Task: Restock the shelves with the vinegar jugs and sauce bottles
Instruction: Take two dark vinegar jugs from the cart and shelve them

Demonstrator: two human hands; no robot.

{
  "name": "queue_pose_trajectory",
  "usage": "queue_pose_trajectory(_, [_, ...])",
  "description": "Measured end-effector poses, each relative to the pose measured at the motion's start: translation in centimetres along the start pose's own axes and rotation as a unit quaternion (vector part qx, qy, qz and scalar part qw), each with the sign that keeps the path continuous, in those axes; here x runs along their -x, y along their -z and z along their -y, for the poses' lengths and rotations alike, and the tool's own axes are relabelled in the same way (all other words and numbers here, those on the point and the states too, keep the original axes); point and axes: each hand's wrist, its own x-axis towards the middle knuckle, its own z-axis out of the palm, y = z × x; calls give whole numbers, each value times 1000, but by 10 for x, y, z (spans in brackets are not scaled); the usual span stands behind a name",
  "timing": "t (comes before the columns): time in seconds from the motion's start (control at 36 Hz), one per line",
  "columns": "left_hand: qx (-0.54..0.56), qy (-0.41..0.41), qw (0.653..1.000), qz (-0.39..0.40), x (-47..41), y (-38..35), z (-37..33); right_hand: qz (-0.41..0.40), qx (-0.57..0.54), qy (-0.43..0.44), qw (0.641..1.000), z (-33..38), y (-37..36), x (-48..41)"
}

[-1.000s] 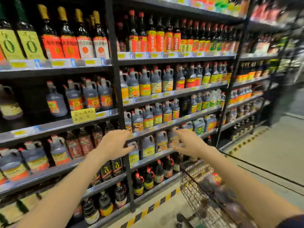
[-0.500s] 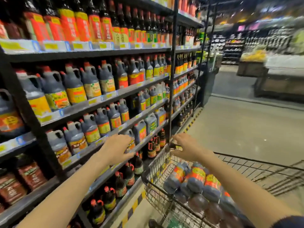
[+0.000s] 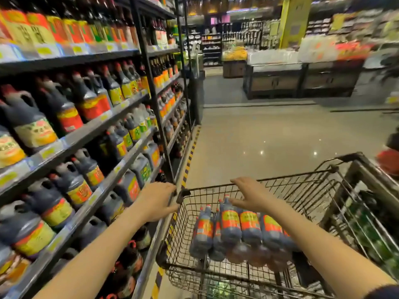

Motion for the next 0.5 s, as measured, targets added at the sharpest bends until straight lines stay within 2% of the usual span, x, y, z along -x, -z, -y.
queue_pose_trajectory(0.22, [50, -43, 997, 37, -47, -34, -25, 16, -20, -78, 997, -40, -18, 11])
queue_pose_trajectory(0.39, [84, -63, 992, 67, -78, -59, -48, 23, -30, -101, 994, -70, -33, 11])
queue_pose_trajectory(0.5, [120, -42, 989, 72, -96, -74, -65, 43, -49, -102, 993, -95, -46, 5])
